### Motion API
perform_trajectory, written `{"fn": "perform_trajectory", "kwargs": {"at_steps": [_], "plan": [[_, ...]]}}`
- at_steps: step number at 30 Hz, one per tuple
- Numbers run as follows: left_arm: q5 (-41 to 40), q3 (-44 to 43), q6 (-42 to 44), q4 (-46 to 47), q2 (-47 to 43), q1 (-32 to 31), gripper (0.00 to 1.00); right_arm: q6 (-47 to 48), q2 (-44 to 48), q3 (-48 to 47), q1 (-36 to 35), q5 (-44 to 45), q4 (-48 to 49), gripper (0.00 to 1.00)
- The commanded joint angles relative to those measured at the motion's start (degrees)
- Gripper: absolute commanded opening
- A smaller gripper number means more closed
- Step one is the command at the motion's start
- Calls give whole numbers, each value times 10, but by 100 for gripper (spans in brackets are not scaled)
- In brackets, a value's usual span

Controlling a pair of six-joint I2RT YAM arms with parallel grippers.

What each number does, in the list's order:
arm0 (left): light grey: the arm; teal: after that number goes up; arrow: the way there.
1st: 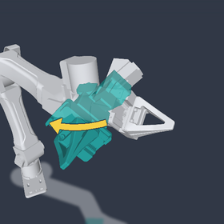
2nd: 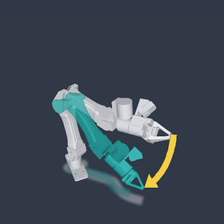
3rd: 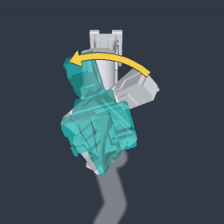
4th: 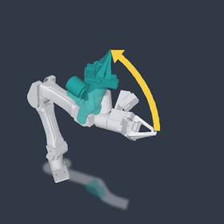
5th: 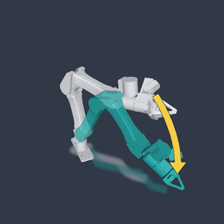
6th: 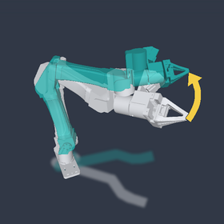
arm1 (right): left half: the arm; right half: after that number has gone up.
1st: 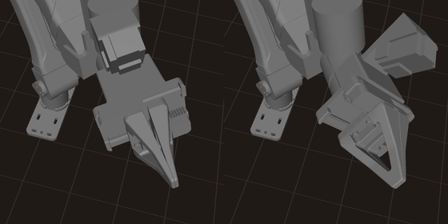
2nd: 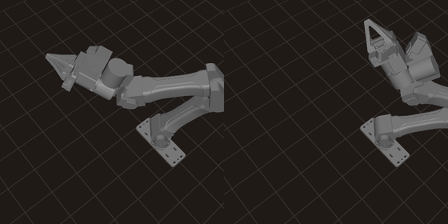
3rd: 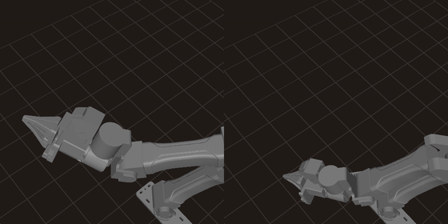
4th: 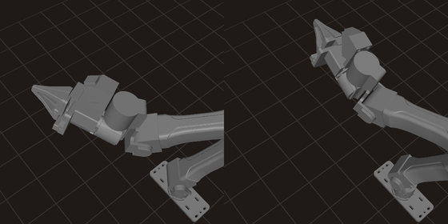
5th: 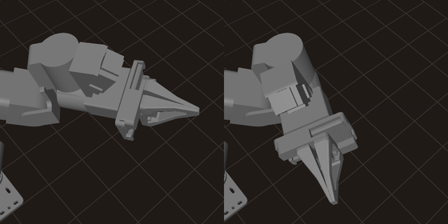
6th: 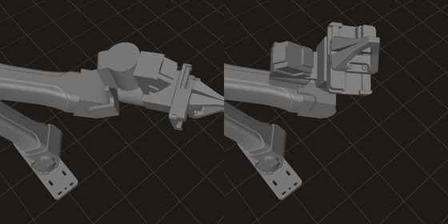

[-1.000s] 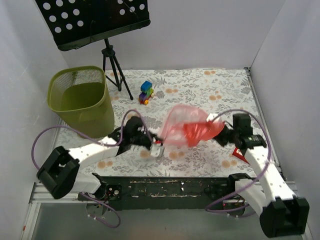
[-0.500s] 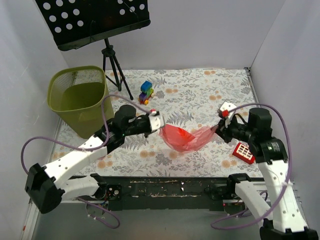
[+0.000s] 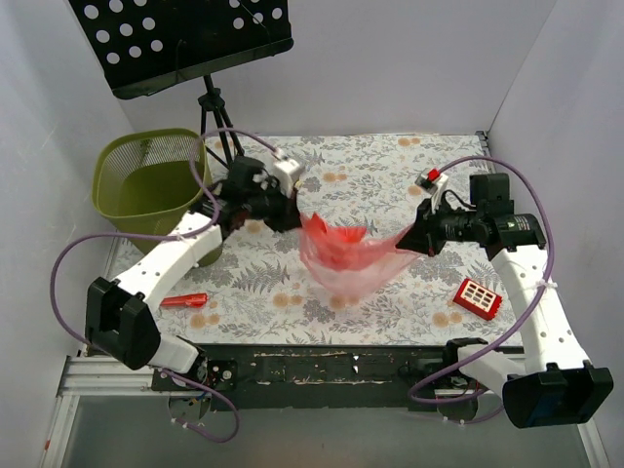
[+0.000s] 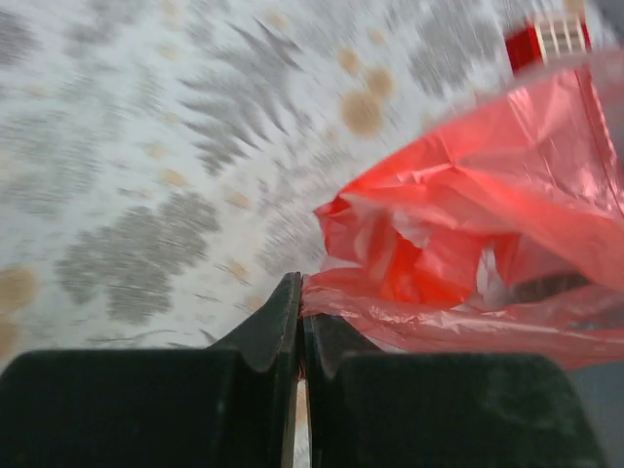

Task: Put the trash bags into the trash bin

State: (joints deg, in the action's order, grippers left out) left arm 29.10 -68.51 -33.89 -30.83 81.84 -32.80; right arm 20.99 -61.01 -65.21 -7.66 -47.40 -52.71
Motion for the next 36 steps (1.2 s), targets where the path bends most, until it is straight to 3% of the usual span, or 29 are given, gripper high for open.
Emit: {"fn": "perform_trajectory", "kwargs": {"at_steps": [1,3,6,10,15,19,23,27,29,32,36], "plan": [[25,-36,-160,52,5,84,0,-183,-32,12,28,44,122,1],[82,-37,-154,19,32,81,0,-170,-68,12,29,145,103,1],[116,-52,-131,-34,47,79,0,-134,-74,2,37,181,68,1],[145,-122,-117,-80,74,78,0,-109,-71,-12,39,94,41,1],[212,-213,-138,-34,138,79,0,-148,-84,-35,43,20,98,1],[194,-329,-147,-24,225,80,0,-182,-148,-95,71,28,111,1],[94,-428,-168,-45,297,81,0,-245,-213,-157,140,127,115,1],[20,-427,-185,-53,311,80,0,-267,-254,-192,161,230,111,1],[42,-405,-207,-38,300,80,0,-255,-265,-197,160,236,104,1],[163,-420,-240,8,305,79,0,-253,-279,-204,158,187,113,1],[152,-513,-298,34,357,76,0,-278,-324,-257,154,153,129,1]]}}
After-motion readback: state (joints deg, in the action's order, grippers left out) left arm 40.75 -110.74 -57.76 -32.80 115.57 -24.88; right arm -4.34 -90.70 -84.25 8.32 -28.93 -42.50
